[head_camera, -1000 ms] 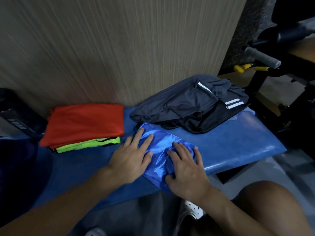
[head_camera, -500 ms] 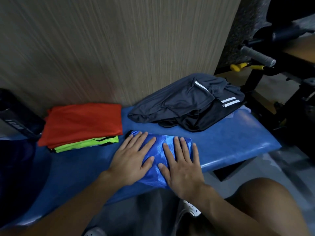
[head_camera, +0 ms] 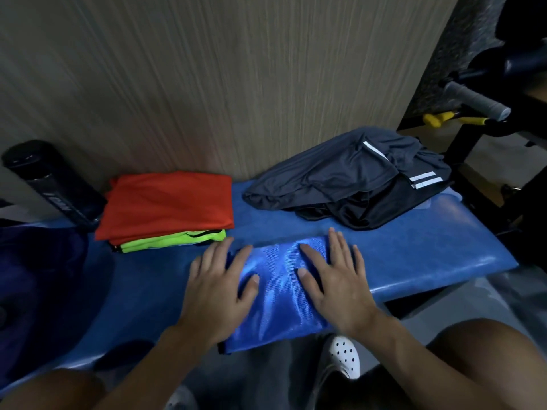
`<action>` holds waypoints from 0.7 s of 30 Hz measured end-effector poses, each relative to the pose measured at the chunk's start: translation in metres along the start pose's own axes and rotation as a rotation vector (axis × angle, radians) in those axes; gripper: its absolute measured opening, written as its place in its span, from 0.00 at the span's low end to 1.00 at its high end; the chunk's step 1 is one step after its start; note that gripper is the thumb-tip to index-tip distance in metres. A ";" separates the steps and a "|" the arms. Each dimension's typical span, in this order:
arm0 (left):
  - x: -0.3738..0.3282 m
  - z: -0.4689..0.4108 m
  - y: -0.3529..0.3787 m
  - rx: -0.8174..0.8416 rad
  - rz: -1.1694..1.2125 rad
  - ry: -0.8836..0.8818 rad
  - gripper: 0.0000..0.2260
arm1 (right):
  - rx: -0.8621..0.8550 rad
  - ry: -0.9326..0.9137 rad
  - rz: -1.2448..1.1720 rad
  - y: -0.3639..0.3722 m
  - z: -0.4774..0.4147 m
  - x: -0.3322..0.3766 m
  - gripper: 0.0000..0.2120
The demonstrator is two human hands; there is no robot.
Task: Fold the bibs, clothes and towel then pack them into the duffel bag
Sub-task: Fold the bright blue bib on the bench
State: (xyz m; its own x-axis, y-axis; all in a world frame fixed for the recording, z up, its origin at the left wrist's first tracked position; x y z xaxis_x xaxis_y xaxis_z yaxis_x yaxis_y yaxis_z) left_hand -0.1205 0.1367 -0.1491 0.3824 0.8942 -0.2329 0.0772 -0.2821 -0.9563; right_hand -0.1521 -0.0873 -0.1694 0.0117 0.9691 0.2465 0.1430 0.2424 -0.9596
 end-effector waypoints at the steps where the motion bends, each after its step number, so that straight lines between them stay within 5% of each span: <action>1: 0.006 0.000 0.001 0.006 0.019 -0.014 0.26 | 0.030 0.038 -0.026 -0.003 -0.002 0.000 0.34; 8: 0.019 0.009 0.012 -0.007 0.432 -0.122 0.32 | 0.007 0.080 -0.151 -0.002 -0.011 -0.002 0.41; 14: 0.017 0.015 0.015 -0.030 0.378 -0.117 0.38 | -0.071 0.047 -0.397 -0.002 -0.009 0.001 0.43; 21: 0.003 0.025 0.004 0.068 0.738 -0.154 0.44 | -0.106 0.072 -0.575 -0.004 -0.005 0.004 0.41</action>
State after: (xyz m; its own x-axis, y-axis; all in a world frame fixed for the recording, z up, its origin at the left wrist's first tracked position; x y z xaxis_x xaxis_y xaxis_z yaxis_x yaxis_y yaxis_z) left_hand -0.1420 0.1472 -0.1585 0.1792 0.5216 -0.8342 -0.2080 -0.8087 -0.5503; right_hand -0.1473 -0.0848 -0.1644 -0.0306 0.6767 0.7356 0.2444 0.7187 -0.6510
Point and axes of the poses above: each hand's wrist, its own z-axis away from the middle knuckle, its own y-axis out of the palm, x = y × z, the point moved 1 cm from there along -z, towards the middle knuckle, and after that the axes turned 5 degrees about z, right-handed, at the moved point
